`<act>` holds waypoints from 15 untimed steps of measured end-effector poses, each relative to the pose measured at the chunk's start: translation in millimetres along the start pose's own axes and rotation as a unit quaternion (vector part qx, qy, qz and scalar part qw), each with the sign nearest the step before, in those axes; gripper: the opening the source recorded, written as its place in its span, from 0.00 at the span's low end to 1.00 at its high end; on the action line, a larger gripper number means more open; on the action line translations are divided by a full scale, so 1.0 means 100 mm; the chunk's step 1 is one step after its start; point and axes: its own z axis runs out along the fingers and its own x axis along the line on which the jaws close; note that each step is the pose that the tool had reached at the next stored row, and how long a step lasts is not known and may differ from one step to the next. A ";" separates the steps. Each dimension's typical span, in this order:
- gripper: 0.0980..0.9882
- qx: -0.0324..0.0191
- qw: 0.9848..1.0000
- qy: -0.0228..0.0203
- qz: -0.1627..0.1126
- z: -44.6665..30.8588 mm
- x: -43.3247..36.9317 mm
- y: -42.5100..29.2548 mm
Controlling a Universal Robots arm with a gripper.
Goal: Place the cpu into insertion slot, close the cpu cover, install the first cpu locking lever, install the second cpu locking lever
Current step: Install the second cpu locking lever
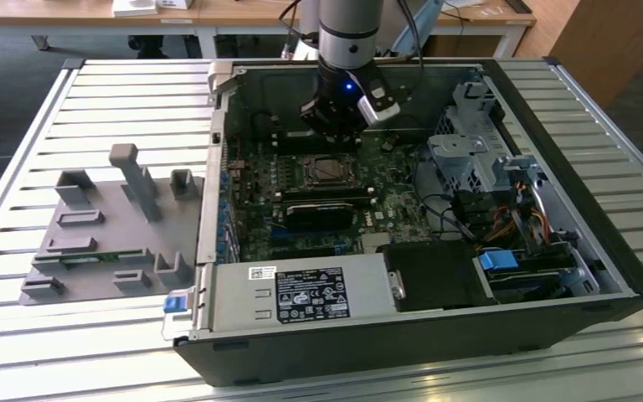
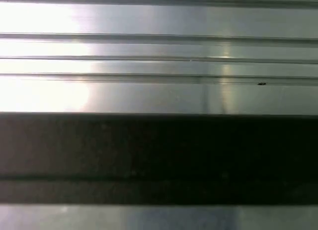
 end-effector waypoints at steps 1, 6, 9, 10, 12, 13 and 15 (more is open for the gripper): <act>0.01 0.000 1.000 0.000 0.000 0.000 0.000 -0.002; 0.01 0.000 1.000 0.000 0.000 0.000 -0.002 -0.018; 0.01 0.000 1.000 0.000 0.000 0.000 -0.003 -0.029; 0.01 0.000 1.000 0.000 0.000 -0.001 -0.003 -0.033; 0.01 0.000 1.000 0.000 0.000 -0.001 -0.004 -0.040; 0.01 0.000 1.000 0.000 0.000 -0.001 -0.003 -0.044; 0.01 0.000 1.000 0.000 0.000 0.000 -0.004 -0.048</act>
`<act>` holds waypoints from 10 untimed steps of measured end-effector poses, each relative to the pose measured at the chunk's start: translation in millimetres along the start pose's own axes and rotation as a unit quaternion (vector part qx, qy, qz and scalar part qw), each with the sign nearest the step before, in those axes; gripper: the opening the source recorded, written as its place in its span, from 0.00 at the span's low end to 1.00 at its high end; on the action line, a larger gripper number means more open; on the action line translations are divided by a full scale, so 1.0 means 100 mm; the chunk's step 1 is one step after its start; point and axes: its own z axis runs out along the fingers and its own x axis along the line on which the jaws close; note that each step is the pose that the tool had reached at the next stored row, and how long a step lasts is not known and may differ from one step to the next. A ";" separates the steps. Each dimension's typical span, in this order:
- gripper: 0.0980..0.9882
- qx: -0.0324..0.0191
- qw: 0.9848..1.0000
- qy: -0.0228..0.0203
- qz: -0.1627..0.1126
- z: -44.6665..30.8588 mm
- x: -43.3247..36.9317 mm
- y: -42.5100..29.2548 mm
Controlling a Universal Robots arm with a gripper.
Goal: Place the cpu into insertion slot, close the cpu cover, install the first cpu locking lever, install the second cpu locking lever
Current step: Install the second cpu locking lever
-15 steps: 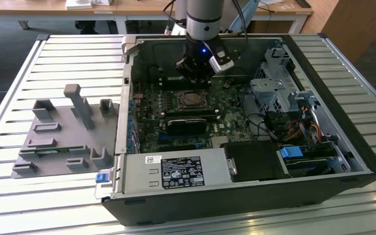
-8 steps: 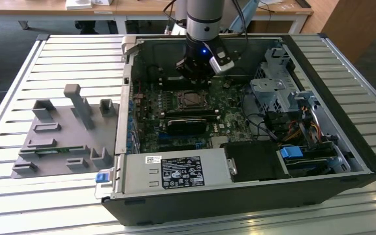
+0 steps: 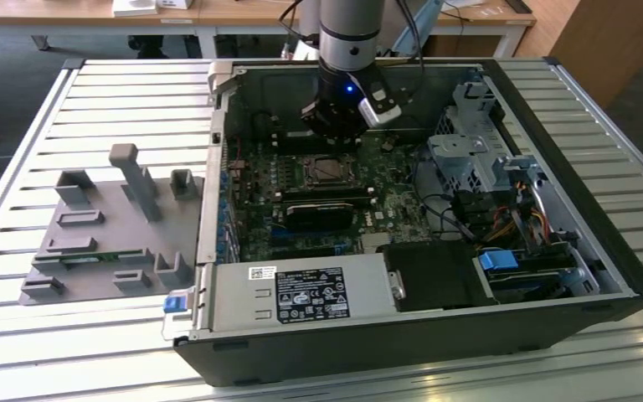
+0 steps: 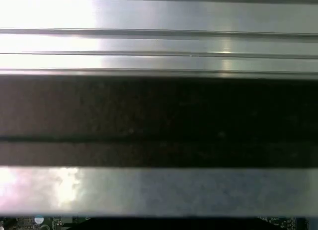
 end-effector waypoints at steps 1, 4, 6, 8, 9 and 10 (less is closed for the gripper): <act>0.01 0.000 1.000 0.000 0.000 0.000 0.000 -0.001; 0.01 0.000 1.000 0.000 0.000 -0.005 0.000 -0.006; 0.01 0.000 1.000 0.000 0.000 -0.015 0.000 -0.005; 0.01 0.000 1.000 0.000 0.000 -0.037 -0.001 -0.004; 0.01 0.000 1.000 0.000 0.000 -0.052 -0.001 -0.004; 0.01 0.000 1.000 0.000 0.000 -0.070 -0.001 -0.004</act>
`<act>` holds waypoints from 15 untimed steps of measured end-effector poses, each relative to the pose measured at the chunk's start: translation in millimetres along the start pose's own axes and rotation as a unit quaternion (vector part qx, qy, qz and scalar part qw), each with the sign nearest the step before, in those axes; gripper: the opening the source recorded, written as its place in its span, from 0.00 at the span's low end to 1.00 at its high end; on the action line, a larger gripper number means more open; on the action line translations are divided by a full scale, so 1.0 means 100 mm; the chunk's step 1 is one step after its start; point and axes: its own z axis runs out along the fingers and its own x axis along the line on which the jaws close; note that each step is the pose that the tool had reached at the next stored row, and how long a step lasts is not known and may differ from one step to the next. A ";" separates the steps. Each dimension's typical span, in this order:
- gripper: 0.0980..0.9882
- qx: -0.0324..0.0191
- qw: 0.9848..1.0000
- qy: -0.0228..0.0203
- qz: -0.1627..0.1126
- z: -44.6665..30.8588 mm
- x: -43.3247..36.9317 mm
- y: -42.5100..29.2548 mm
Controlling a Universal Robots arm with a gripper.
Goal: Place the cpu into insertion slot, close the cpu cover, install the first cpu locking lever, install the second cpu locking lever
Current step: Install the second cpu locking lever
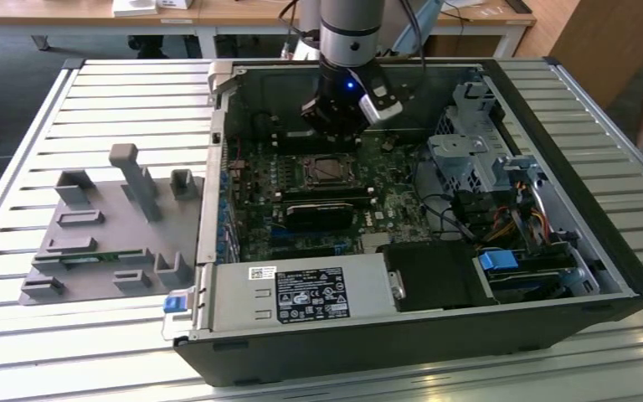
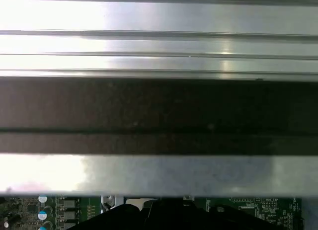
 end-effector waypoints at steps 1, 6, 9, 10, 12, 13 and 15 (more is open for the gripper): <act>0.01 0.000 1.000 0.000 0.000 -0.019 0.000 0.000; 0.01 0.000 1.000 0.000 0.000 -0.091 -0.002 0.002; 0.01 0.000 1.000 0.000 0.000 -0.092 -0.002 -0.002; 0.01 0.000 1.000 0.000 0.000 -0.092 -0.002 -0.005; 0.01 0.000 1.000 0.000 0.000 -0.092 -0.002 -0.015; 0.01 0.000 1.000 0.000 0.000 -0.092 -0.002 -0.021; 0.01 0.000 1.000 0.000 0.000 -0.092 -0.002 -0.034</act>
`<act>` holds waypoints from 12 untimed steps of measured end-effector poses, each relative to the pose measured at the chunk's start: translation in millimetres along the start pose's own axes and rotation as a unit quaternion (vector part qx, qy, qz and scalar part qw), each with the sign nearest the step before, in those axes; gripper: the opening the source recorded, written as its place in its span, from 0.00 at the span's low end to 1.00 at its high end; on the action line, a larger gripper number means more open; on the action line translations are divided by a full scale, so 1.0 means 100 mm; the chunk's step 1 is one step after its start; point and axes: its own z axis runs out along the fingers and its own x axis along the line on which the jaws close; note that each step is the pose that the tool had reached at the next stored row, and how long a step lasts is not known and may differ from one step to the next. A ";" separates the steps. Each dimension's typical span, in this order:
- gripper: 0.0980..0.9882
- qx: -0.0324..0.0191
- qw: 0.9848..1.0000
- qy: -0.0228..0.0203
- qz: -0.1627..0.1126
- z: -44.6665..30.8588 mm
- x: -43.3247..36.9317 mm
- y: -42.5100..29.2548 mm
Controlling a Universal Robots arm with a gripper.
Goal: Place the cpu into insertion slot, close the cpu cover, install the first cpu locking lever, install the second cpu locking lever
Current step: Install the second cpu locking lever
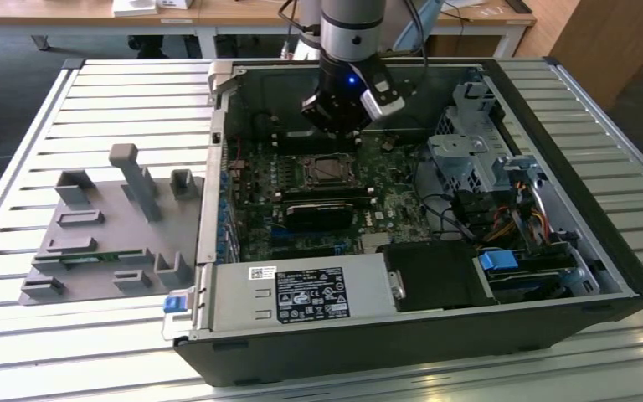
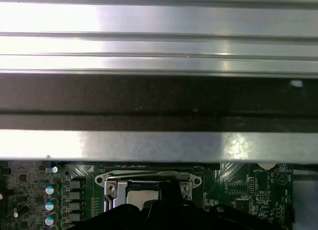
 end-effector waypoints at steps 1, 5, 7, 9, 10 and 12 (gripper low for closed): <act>0.01 0.000 1.000 0.000 0.000 0.000 0.000 -0.010; 0.01 0.000 1.000 0.000 0.000 0.001 0.000 -0.035; 0.01 0.000 1.000 0.000 0.000 0.001 0.000 -0.040; 0.01 0.000 1.000 0.000 0.000 0.000 0.000 -0.041; 0.01 0.000 1.000 0.000 0.000 -0.004 0.000 -0.041; 0.01 0.000 1.000 0.001 0.000 -0.016 0.000 -0.041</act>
